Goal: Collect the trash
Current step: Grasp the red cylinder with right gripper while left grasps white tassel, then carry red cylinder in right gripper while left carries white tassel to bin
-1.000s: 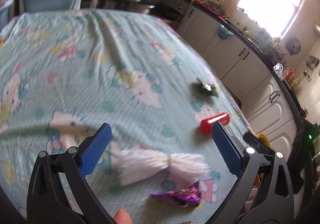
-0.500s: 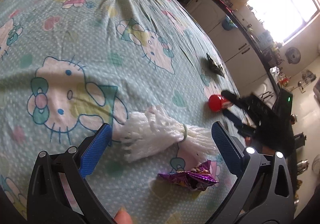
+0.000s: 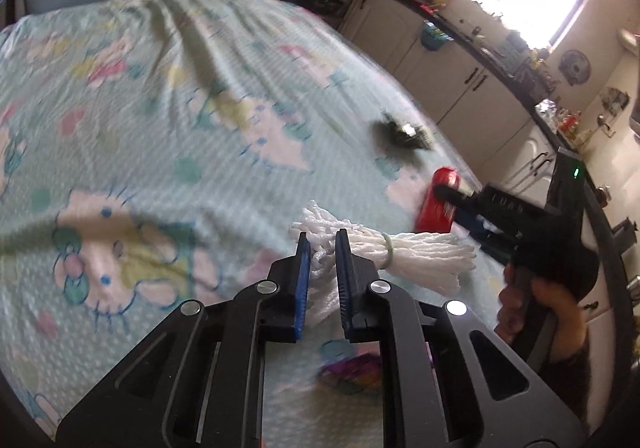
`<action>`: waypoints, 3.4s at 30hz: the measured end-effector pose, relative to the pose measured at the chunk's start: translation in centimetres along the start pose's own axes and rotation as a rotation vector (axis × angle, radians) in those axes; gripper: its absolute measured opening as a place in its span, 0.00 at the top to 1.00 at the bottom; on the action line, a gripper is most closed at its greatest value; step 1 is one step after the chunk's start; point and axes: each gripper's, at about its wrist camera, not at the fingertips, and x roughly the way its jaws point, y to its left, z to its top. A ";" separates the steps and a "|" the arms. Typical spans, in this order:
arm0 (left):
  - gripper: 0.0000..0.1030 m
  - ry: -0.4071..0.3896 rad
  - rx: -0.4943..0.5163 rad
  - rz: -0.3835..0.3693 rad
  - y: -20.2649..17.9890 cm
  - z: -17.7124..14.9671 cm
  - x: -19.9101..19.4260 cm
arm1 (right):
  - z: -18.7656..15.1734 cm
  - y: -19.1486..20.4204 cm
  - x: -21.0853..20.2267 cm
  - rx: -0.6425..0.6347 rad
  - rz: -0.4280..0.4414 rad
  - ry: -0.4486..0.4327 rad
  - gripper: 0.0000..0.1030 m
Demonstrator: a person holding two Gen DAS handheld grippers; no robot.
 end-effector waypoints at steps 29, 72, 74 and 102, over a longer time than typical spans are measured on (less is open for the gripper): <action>0.92 -0.048 0.351 -0.207 -20.0 0.9 3.3 | -0.6 -15.5 -18.7 0.112 -0.159 -0.324 0.73; 0.92 0.038 0.550 -0.299 -38.6 -4.5 11.9 | -4.5 -24.6 -28.3 0.153 -0.421 -0.489 0.73; 0.92 0.048 0.559 -0.288 -38.9 -4.6 12.6 | -4.3 -24.3 -28.0 0.143 -0.424 -0.481 0.73; 0.91 0.168 0.685 -0.210 -39.6 -9.0 17.6 | -5.3 -28.4 -20.8 0.172 -0.494 -0.295 0.73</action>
